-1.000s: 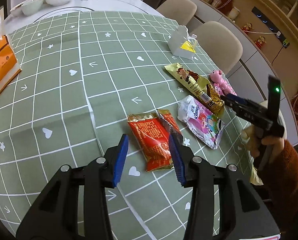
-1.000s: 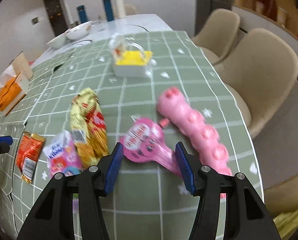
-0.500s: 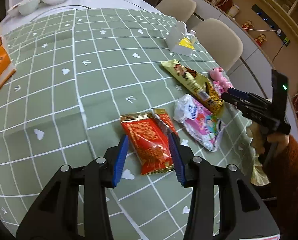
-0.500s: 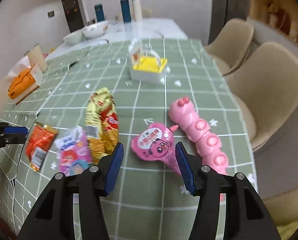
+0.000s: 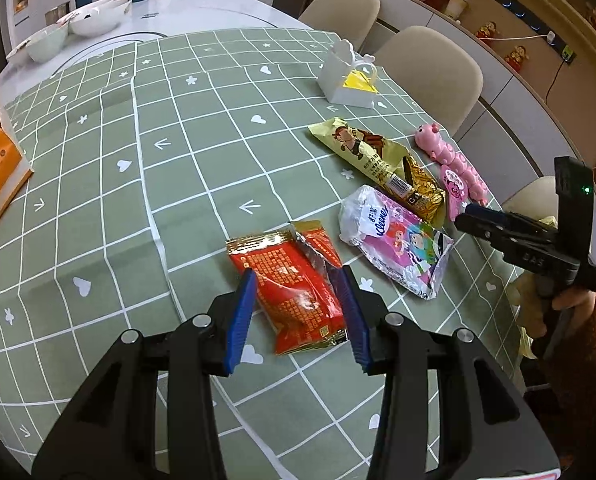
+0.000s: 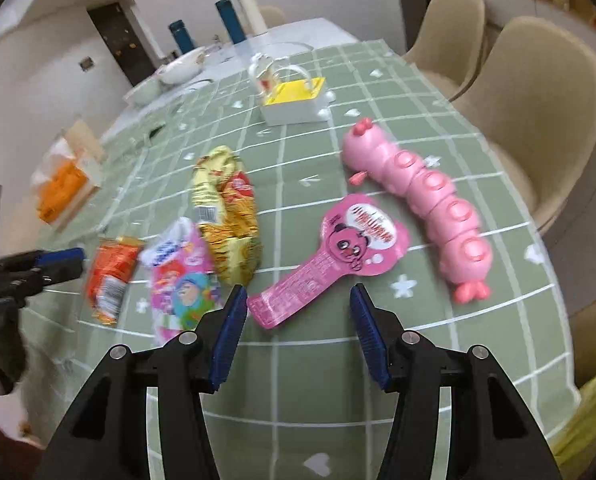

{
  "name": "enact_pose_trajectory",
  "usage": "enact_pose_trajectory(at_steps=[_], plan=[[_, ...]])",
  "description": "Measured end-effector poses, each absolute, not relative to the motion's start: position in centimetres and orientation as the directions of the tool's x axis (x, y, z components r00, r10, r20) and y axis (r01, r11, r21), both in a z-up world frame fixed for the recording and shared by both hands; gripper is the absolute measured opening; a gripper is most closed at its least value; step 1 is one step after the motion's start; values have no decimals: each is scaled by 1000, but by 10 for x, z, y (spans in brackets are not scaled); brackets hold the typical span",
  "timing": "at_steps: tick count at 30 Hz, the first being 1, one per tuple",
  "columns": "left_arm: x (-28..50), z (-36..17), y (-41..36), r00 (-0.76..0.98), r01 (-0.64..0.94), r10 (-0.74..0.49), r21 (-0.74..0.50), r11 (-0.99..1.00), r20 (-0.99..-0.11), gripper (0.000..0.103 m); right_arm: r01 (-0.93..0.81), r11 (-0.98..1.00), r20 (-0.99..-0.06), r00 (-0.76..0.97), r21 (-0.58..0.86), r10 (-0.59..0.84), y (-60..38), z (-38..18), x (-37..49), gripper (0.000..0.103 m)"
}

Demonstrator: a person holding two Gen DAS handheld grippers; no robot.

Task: Collect trash
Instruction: 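Grasp the clear plastic cup with the right tool while the left tool holds the red bag, then lift the red snack bag and clear cup and carry them over the bin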

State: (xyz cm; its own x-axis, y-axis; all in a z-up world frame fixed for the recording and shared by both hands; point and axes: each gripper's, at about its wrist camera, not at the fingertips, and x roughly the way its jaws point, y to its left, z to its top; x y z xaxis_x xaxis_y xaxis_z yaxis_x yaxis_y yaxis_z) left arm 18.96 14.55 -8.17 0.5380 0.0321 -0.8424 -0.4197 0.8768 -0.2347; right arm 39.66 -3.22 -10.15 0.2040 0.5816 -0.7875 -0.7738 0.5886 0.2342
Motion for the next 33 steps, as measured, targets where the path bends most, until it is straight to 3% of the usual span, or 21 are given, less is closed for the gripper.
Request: enact_pose_trajectory(at_steps=[6,10,13,14,15,16,31,33], plan=[[184,-83,148,537,-440,31,-248,863,-843,40,-653,716,-798,282,247,533,-20,-103,418,51],[179,-86,153,528,-455,29,-253,854,-849,40,-610,788,-813,416,84,409,3,-103,428,50],[176,-88,156,528,-460,18,-268,847,-849,40,-603,794,-814,422,78,400,5,-109,440,50],[175,-89,158,529,-463,11,-278,841,-849,40,-606,791,-809,419,90,413,2,-110,442,43],[175,-90,160,532,-468,-2,-296,833,-847,40,-611,785,-803,416,100,426,-1,-109,442,20],[174,-91,162,536,-471,-13,-312,825,-844,40,-626,769,-805,387,128,449,-4,-107,440,18],[195,-110,158,497,-536,-54,-355,766,-866,40,-684,673,-700,333,282,632,-85,-37,352,15],[199,-112,155,495,-530,-77,-371,763,-866,34,-684,677,-694,347,273,631,-93,-30,344,15]])
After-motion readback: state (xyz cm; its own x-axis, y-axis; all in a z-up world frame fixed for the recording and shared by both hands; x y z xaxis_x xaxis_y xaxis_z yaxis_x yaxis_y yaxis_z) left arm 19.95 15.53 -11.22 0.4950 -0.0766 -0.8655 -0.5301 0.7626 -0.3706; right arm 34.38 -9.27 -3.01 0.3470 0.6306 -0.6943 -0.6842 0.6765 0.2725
